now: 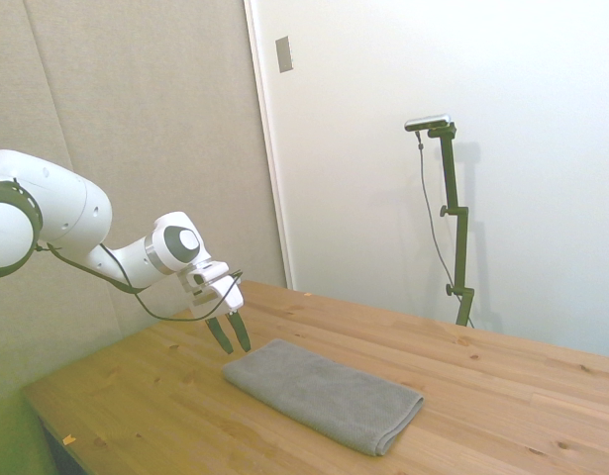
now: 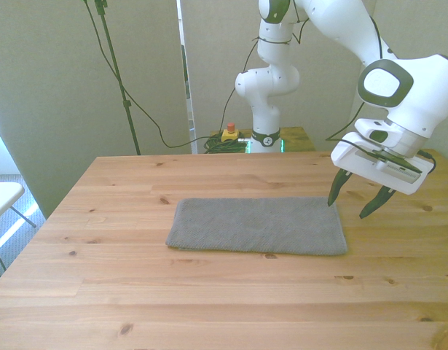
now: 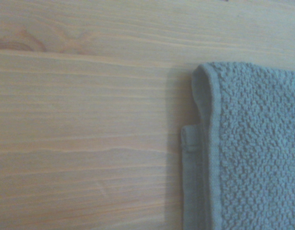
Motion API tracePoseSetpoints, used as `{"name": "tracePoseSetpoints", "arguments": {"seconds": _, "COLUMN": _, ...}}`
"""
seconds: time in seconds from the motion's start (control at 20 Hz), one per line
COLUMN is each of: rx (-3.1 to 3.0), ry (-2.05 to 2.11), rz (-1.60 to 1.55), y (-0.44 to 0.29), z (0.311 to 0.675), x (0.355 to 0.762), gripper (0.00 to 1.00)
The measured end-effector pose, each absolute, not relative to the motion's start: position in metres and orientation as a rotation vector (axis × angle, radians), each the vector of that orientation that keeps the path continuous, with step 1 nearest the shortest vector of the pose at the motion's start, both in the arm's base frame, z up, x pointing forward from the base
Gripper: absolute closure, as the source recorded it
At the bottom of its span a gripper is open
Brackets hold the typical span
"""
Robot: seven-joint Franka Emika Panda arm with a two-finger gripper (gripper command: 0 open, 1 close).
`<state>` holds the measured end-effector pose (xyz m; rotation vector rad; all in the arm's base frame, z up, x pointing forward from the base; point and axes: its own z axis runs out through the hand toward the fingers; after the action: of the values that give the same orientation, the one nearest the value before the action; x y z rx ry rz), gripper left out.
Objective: Fold the towel
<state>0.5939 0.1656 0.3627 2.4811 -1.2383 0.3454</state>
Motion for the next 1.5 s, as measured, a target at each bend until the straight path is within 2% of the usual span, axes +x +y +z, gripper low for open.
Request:
{"name": "tracePoseSetpoints", "arguments": {"seconds": 0.65, "rx": 2.499, "ry": -1.243, "rz": 0.357, "y": 0.163, "z": 0.354, "x": 0.595, "gripper": 0.0}}
{"name": "tracePoseSetpoints", "arguments": {"seconds": 1.45, "rx": 2.489, "ry": -1.325, "rz": 0.373, "y": 0.115, "z": 0.352, "x": 0.584, "gripper": 0.0}}
{"name": "tracePoseSetpoints", "arguments": {"seconds": 1.5, "rx": 2.488, "ry": -1.326, "rz": 0.371, "y": 0.113, "z": 0.352, "x": 0.583, "gripper": 1.0}}
